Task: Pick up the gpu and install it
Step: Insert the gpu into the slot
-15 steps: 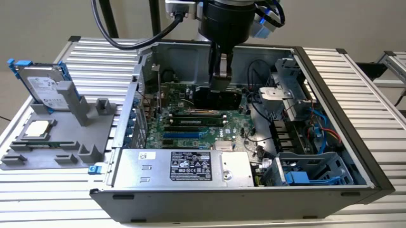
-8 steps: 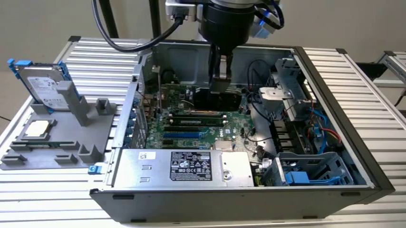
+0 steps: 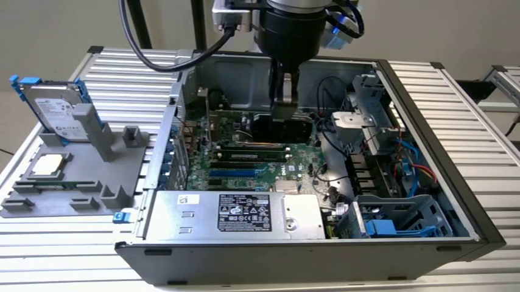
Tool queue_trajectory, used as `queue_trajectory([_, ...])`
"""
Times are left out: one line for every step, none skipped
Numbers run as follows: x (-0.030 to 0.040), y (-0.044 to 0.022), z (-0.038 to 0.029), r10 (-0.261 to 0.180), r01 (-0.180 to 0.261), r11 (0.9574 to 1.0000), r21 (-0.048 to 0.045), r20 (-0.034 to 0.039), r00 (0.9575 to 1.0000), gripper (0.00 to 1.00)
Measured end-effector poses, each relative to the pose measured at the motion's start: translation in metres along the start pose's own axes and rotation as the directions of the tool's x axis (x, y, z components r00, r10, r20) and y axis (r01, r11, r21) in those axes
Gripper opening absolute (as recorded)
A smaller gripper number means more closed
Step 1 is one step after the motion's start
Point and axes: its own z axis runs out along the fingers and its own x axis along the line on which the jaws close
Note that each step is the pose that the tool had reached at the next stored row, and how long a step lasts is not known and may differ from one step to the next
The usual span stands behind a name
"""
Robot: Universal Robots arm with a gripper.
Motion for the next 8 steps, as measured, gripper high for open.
queue_trajectory([0.0000,0.0000,0.0004,0.000,0.000,1.0000,0.0004,0.0001,1.0000,0.00])
queue_trajectory([0.0000,0.0001,0.0008,0.000,0.000,1.0000,0.0004,-0.0001,1.0000,0.00])
queue_trajectory([0.0000,0.0002,0.0013,0.000,0.000,1.0000,0.0005,-0.0001,1.0000,0.00])
queue_trajectory([0.0000,0.0003,0.0017,0.000,0.000,1.0000,0.0004,-0.0001,1.0000,0.00])
queue_trajectory([-0.0001,0.0004,0.0021,0.000,0.000,1.0000,0.0004,-0.0001,1.0000,0.00])
queue_trajectory([-0.0001,0.0005,0.0025,0.000,0.000,1.0000,0.0004,-0.0001,1.0000,0.00])
queue_trajectory([-0.0001,0.0007,0.0029,0.000,0.000,1.0000,0.0004,-0.0001,1.0000,0.00])
queue_trajectory([-0.0001,0.0008,0.0032,0.000,0.000,1.0000,0.0004,-0.0002,1.0000,0.00])
